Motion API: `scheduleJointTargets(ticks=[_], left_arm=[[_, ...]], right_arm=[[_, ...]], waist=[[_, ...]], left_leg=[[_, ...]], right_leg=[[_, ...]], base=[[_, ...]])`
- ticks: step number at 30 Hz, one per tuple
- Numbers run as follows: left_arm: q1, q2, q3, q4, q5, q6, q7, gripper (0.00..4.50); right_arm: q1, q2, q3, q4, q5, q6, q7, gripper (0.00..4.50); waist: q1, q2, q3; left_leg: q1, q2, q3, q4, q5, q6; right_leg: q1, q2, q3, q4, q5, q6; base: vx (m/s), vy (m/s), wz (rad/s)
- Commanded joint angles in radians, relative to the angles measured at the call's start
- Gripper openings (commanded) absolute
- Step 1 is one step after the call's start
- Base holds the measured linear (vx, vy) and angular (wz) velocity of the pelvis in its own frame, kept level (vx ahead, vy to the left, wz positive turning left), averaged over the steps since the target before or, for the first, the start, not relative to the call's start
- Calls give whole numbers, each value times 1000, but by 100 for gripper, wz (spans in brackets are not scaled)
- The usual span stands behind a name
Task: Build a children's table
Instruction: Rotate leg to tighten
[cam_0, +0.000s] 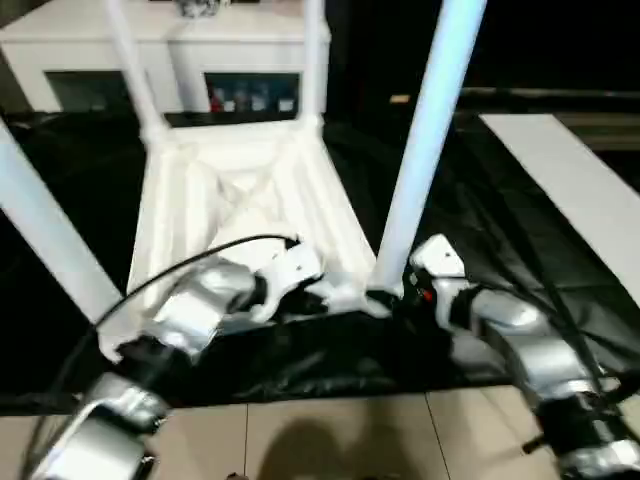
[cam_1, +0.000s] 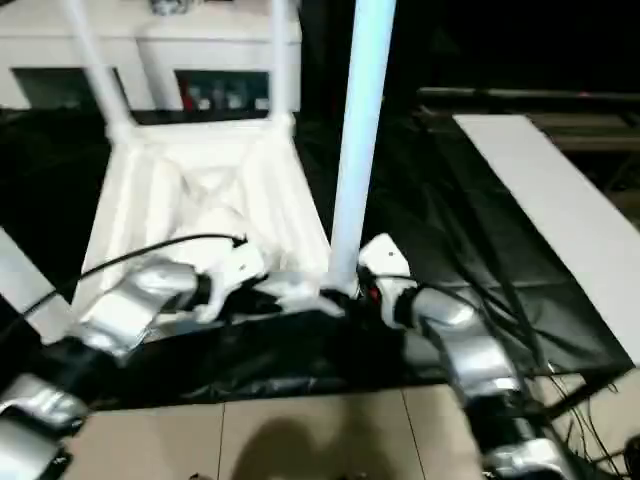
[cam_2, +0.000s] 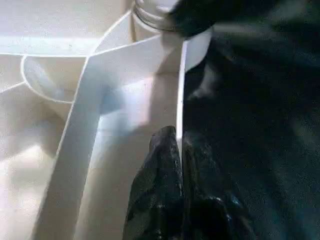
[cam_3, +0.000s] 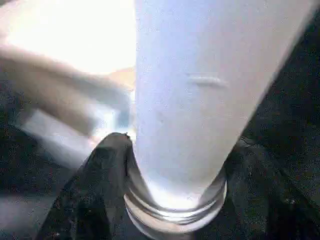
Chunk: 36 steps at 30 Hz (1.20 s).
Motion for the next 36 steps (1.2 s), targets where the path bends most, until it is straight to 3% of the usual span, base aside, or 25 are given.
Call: scheduleJointTargets(ticks=[1, 2, 3, 4, 5, 6, 7, 8, 9, 10, 11, 12, 13, 15, 18, 20, 22, 24, 25, 26, 28, 31, 32, 35, 36], left_arm=[[-49, -57, 45, 75, 1, -12, 178, 0], [-54, -64, 47, 85, 4, -18, 191, 0], [-78, -95, 55, 132, 21, -46, 252, 0], [-87, -105, 55, 147, 28, -61, 268, 0], [-92, -111, 54, 154, 33, -70, 274, 0], [-90, -109, 46, 149, 37, -85, 259, 0], [-87, -107, 42, 146, 39, -93, 249, 0], [-78, -98, 33, 134, 42, -103, 225, 0], [-78, -97, 32, 134, 42, -105, 222, 0], [-74, -91, 28, 133, 46, -111, 209, 0], [-70, -86, 25, 131, 47, -109, 202, 0], [-65, -76, 18, 132, 49, -113, 189, 0], [-60, -69, 14, 132, 48, -114, 181, 0], [-60, -64, 11, 147, 52, -132, 171, 0], [-61, -48, 0, 156, 68, -173, 151, 0], [-69, -29, -18, 163, 85, -227, 130, 0], [-71, -24, -23, 165, 88, -243, 122, 0], [-90, -7, -40, 185, 109, -362, 122, 0], [-92, -6, -41, 187, 111, -378, 122, 0], [-97, -2, -46, 194, 116, -424, 120, 0], [-127, 14, -63, 242, 173, -578, 216, 0], [-146, 26, -66, 273, 203, -646, 286, 0], [-146, 26, -66, 273, 203, -646, 284, 49], [-122, 21, -27, 232, 150, -627, 231, 63], [-114, 16, -13, 223, 136, -631, 227, 72]], right_arm=[[-20, 85, -33, 60, 31, 53, -165, 254], [-26, 99, -41, 67, 36, 53, -182, 253], [-61, 165, -79, 107, 60, 53, -261, 253], [-82, 193, -90, 128, 76, 46, -275, 253], [-95, 207, -94, 140, 84, 42, -278, 253], [-102, 209, -86, 140, 80, 30, -261, 253], [-104, 207, -81, 137, 74, 24, -250, 253], [-98, 198, -75, 119, 75, 12, -216, 253], [-97, 198, -75, 117, 75, 10, -212, 288], [-92, 193, -75, 101, 72, 0, -189, 316], [-87, 187, -75, 89, 71, -9, -174, 312], [-80, 170, -76, 72, 64, -23, -164, 312], [-76, 153, -76, 60, 59, -31, -154, 317], [-73, 123, -74, 49, 41, -48, -142, 361], [-42, 33, -37, -19, -1, -69, -81, 369], [8, -50, -16, -112, 10, -62, 25, 369], [33, -78, -20, -154, 34, -48, 75, 369], [125, -173, -18, -279, 87, -46, 238, 369], [133, -181, -16, -287, 90, -48, 251, 369], [156, -204, -10, -312, 99, -54, 287, 369], [222, -256, 12, -357, 109, -77, 346, 369], [239, -258, 24, -371, 98, -76, 331, 369], [240, -257, 24, -371, 97, -76, 331, 375], [247, -239, 33, -391, 93, -60, 326, 375], [249, -235, 38, -398, 96, -56, 328, 375]], waist=[[-25, 7, -46], [-29, 15, -48], [-35, 28, -38], [-26, 45, -38], [8, 42, -24], [40, 39, -31], [21, -32, -41], [27, -63, -45], [39, -45, -44], [52, -28, -66], [65, -12, -73], [50, -6, -73], [45, 3, -69], [39, 2, -69], [44, -6, -69], [54, -4, -69], [48, -9, -68], [56, -5, -67], [60, -6, -70], [60, 4, -69], [61, 2, -67], [61, 3, -68], [60, 3, -68], [63, 4, -67], [63, -2, -68]], left_leg=[[35, 29, -42, -78, -600, -52], [41, 34, -45, -82, -630, -51], [36, 50, -55, -106, -711, -50], [4, 83, -64, -165, -816, -71], [-41, 107, -33, -241, -913, -75], [-30, 100, -9, -243, -897, -65], [58, 42, 6, -120, -716, -63], [89, -6, 3, 64, -390, -29], [42, 3, -17, 56, -255, -2], [-63, 19, -41, -31, -86, -13], [-39, 29, -38, -56, -60, -14], [-8, 38, -33, -59, -76, -4], [2, 42, -27, -67, -159, 0], [-5, 37, -22, -70, -215, 3], [-1, 37, -15, -69, -224, 11], [2, 41, -11, -67, -189, 30], [-10, 39, -8, -69, -183, 40], [-1, 42, -6, -66, -216, 51], [2, 46, -7, -65, -206, 59], [-1, 45, -9, -67, -199, 63], [-2, 46, -8, -68, -222, 61], [-3, 44, -10, -69, -246, 42], [-4, 44, -10, -69, -243, 40], [-3, 49, -10, -70, -235, 34], [-4, 49, -10, -69, -230, 36]], right_leg=[[20, -39, -30, -129, -728, -32], [24, -39, -39, -130, -695, -34], [37, -34, -50, -122, -615, -46], [89, -20, -44, -25, -429, -75], [115, 1, -28, 109, -246, -82], [102, 2, -13, 120, -213, -79], [4, -35, 50, -7, -583, -41], [-52, -126, 55, -146, -1042, 1], [-7, -161, 86, -139, -1065, -3], [89, -119, 54, -49, -779, -15], [69, -84, 44, -42, -581, -33], [38, -45, 32, -16, -290, -104], [37, -45, 33, -20, -211, -181], [50, -46, 33, -23, -207, -221], [50, -50, 33, -42, -279, -197], [52, -47, 34, -40, -212, -199], [58, -48, 32, -33, -212, -201], [54, -49, 32, -47, -263, -171], [53, -49, 36, -42, -226, -179], [54, -48, 34, -40, -210, -185], [53, -46, 31, -44, -216, -187], [53, -47, 28, -47, -268, -173], [53, -47, 28, -47, -274, -173], [49, -51, 30, -43, -264, -196], [50, -52, 30, -42, -254, -201]], base=[[-67, 37, -10], [-67, 37, -10], [-52, 50, -4], [-71, 30, -2], [-71, 30, -2], [-80, -25, 13], [9, -111, 15], [9, -130, -3], [40, -102, -16], [70, -15, -35], [69, 4, -17], [69, -10, -10], [0, 0, 0], [0, 0, 0], [0, 0, 0], [0, 0, 0], [0, 0, 0], [0, 0, 0], [0, 0, 0], [0, 0, 0], [0, 0, 0], [0, 0, 0], [0, 0, 0], [0, 0, 0], [0, 0, 0]])
